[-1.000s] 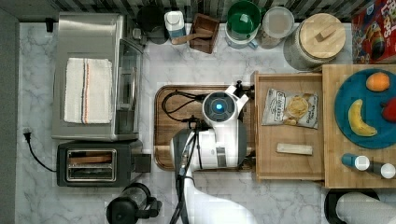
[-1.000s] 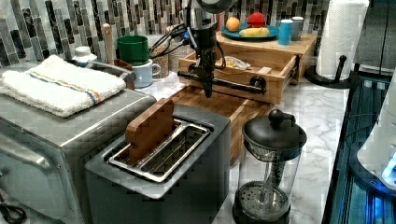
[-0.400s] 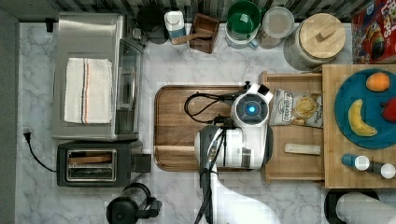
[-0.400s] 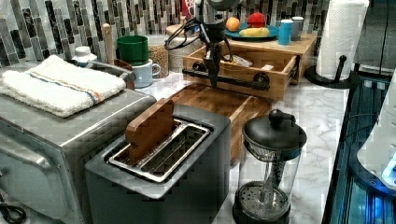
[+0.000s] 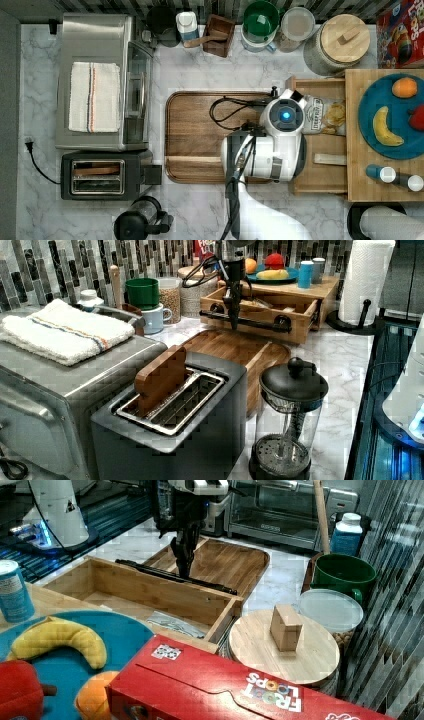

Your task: Close the drawer.

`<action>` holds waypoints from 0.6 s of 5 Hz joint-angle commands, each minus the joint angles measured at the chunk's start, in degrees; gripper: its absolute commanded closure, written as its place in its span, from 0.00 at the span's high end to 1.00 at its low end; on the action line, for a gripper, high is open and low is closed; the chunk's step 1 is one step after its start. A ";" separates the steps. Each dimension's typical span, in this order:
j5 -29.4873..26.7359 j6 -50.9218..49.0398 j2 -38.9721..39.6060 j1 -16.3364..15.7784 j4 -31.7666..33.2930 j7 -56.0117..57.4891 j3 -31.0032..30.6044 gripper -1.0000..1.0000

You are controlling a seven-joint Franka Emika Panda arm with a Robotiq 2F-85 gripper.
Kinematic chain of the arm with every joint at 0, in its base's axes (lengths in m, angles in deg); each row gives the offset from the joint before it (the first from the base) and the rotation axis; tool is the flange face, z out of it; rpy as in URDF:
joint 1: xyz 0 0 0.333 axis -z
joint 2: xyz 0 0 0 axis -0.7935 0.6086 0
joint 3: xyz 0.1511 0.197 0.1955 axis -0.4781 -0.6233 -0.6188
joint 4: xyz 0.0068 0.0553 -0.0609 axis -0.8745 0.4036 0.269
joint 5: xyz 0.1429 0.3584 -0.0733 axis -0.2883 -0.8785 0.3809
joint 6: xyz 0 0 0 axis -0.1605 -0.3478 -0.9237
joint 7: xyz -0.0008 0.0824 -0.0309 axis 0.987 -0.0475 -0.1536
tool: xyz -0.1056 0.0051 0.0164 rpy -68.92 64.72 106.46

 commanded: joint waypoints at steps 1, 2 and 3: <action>-6.14 -1.47 7.59 9.74 -12.56 20.34 7.20 0.00; -6.55 -2.52 9.10 11.51 -14.92 22.88 8.12 0.00; -4.88 -2.83 9.17 13.22 -15.99 23.65 9.39 0.00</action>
